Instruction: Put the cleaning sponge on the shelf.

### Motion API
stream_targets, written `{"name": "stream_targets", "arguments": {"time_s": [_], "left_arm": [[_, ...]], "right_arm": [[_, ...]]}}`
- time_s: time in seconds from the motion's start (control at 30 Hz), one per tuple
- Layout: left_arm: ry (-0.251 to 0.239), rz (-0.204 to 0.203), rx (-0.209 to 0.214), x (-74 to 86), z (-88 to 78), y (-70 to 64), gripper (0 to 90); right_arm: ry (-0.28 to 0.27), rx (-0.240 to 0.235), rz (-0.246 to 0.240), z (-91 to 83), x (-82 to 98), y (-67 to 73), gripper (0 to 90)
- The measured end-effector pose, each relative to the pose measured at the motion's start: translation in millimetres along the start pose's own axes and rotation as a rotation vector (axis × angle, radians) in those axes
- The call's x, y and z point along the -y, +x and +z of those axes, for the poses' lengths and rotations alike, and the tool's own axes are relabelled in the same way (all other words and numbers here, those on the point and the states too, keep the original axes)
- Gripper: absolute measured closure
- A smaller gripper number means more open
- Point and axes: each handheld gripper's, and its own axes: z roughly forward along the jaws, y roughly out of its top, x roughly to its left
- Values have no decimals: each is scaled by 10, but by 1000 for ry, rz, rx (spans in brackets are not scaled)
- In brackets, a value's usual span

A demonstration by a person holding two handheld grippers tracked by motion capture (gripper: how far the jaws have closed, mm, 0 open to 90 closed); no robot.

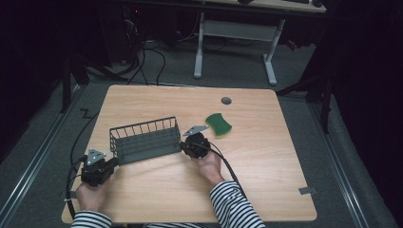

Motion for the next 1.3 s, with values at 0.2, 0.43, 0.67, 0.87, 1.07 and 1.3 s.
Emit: {"name": "stream_targets", "arguments": {"time_s": [0.2, 0.43, 0.67, 0.87, 1.07, 1.3], "left_arm": [[-4, 30, 4, 6, -8, -79, 869], [-2, 48, 50, -45, 23, -202, 870], [12, 91, 104, -134, 144, -420, 870], [15, 122, 137, -177, 215, -583, 870], [10, 140, 170, -221, 269, -707, 870], [15, 169, 208, -263, 349, -862, 868]], "right_arm": [[16, -5, -12, -71, 31, -7, 868], [29, -9, -3, -258, 174, -41, 868], [37, 9, 28, -497, 381, -169, 867], [38, 29, 39, -636, 521, -258, 867], [40, 57, 53, -767, 615, -333, 867], [28, 75, 96, -915, 787, -427, 866]]}}
